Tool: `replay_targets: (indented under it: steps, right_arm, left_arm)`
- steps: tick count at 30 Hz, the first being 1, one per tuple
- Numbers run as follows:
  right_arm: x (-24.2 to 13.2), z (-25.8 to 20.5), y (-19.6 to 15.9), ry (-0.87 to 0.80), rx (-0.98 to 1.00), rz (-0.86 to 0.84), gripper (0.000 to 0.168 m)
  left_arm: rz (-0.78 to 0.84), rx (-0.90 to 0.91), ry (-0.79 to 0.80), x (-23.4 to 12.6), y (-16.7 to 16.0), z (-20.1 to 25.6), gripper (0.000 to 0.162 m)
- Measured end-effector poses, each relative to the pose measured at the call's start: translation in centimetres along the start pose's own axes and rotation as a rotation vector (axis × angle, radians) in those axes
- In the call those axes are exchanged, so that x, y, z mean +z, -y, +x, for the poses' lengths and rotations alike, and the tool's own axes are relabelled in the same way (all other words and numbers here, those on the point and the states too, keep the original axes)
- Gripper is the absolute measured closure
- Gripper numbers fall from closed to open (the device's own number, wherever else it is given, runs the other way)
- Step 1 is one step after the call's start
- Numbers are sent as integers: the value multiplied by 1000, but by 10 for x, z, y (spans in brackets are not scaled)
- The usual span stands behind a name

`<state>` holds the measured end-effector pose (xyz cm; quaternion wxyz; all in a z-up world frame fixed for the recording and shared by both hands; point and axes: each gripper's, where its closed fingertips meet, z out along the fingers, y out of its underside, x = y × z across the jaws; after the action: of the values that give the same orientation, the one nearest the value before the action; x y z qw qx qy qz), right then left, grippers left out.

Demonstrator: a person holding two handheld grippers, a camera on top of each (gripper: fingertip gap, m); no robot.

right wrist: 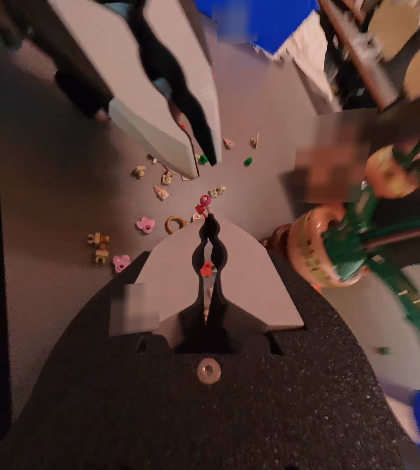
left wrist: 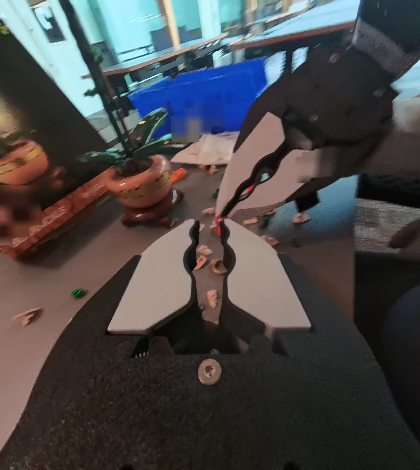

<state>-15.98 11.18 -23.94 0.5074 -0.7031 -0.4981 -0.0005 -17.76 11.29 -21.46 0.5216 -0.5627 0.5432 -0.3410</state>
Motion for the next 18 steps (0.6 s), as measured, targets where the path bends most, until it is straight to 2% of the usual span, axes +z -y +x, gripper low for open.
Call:
replay_targets:
  steps: [2,5,10,14,18]
  right_arm:
    - [-7,6,10,-66,-184,-8,168]
    - [-14,2,24,-73,-363,6,168]
    - [-18,-6,29,-30,-409,12,168]
    - [-23,-10,33,-35,-392,47,168]
    - [-21,-20,35,-28,-441,61,168]
  left_arm:
    - [46,4,-100,-1,9,12,141]
    - [40,100,-112,1,16,15,142]
    - [-23,236,-131,6,13,26,154]
    - [14,158,-142,3,17,30,156]
    - [-2,158,-107,-5,12,33,155]
